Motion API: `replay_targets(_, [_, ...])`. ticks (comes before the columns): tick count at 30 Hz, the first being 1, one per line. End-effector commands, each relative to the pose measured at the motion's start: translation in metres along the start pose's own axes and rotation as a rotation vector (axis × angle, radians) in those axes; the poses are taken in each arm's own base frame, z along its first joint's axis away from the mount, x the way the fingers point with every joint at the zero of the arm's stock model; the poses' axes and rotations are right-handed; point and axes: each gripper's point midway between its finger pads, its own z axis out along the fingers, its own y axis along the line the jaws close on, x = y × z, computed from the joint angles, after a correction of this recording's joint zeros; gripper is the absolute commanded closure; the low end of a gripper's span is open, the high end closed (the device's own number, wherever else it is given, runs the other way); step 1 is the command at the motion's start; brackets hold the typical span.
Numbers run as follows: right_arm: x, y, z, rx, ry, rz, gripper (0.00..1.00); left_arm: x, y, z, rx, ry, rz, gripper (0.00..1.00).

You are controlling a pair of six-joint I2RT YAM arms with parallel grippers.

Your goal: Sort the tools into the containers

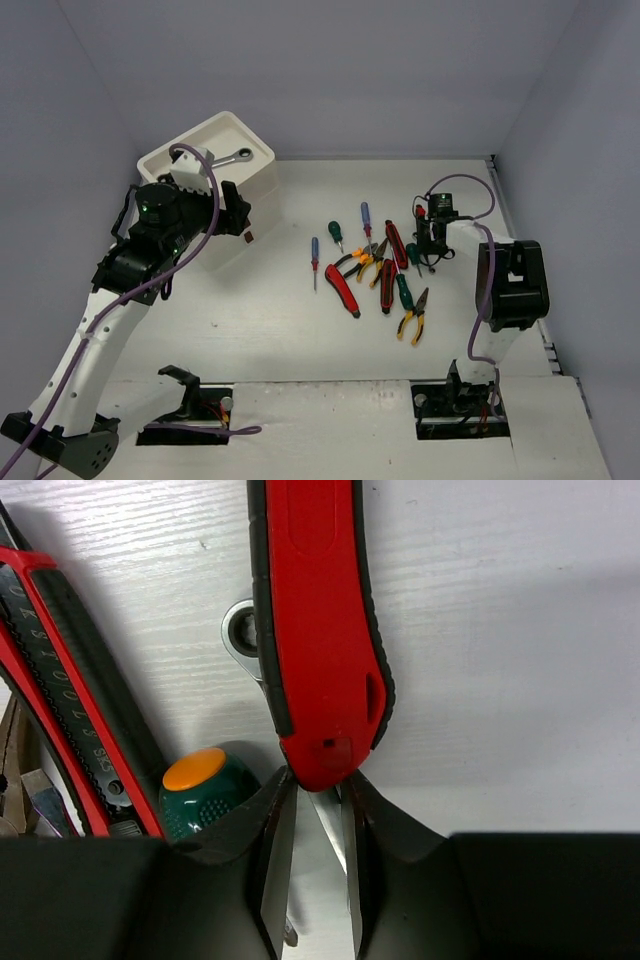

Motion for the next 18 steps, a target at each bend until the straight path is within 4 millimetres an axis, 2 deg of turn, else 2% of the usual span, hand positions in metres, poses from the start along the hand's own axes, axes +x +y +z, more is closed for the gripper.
replay_targets(1, [0.042,0.011,0.010,-0.023,0.133,-0.013,0.82,-0.025,-0.011,-0.006,0.039,-0.075,-0.020,0.25])
replay_targets(4, [0.051,0.011,0.011,-0.018,0.158,-0.003,1.00,-0.025,-0.012,-0.005,0.045,-0.076,-0.030,0.25])
replay_targets(8, [0.068,0.008,0.008,0.002,0.206,0.036,1.00,-0.025,-0.015,-0.005,0.056,-0.075,-0.051,0.25])
replay_targets(11, [0.072,0.000,0.001,0.034,0.205,0.082,1.00,-0.026,-0.018,-0.004,0.068,-0.072,-0.063,0.25])
replay_targets(15, [0.061,0.000,-0.014,0.033,0.153,0.104,1.00,-0.025,-0.025,-0.001,0.089,-0.064,-0.076,0.25])
replay_targets(18, [0.040,0.001,-0.032,0.020,0.070,0.112,1.00,-0.026,-0.032,0.000,0.107,-0.058,-0.090,0.25])
